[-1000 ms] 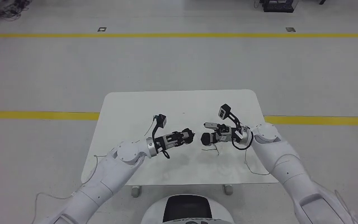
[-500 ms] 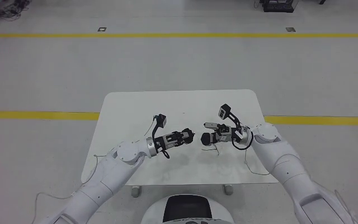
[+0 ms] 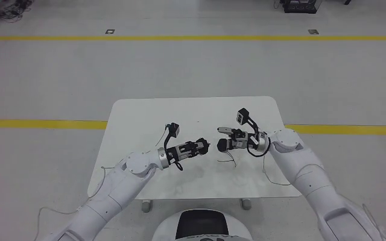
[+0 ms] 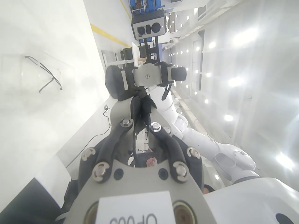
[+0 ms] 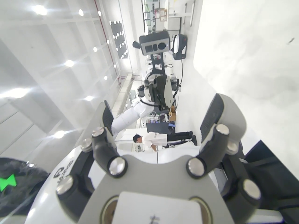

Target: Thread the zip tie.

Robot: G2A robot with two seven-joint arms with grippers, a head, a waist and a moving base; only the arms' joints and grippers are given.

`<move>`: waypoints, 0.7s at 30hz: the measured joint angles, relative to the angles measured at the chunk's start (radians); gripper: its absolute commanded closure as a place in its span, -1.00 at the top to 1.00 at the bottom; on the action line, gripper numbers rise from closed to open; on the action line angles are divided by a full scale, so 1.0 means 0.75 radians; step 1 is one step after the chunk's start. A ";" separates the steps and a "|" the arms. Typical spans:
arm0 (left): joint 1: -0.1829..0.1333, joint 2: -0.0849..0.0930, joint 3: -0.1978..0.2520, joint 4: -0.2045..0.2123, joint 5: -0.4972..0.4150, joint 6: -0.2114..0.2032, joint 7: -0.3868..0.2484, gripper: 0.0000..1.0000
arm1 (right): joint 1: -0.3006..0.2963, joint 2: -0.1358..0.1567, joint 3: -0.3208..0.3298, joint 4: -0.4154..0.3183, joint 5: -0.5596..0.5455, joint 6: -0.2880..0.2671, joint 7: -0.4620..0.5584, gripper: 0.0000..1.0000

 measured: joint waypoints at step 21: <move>0.000 0.000 0.000 0.000 0.000 0.000 0.000 -1.00 | -0.133 0.046 0.049 -0.414 -0.088 0.658 -0.382 1.00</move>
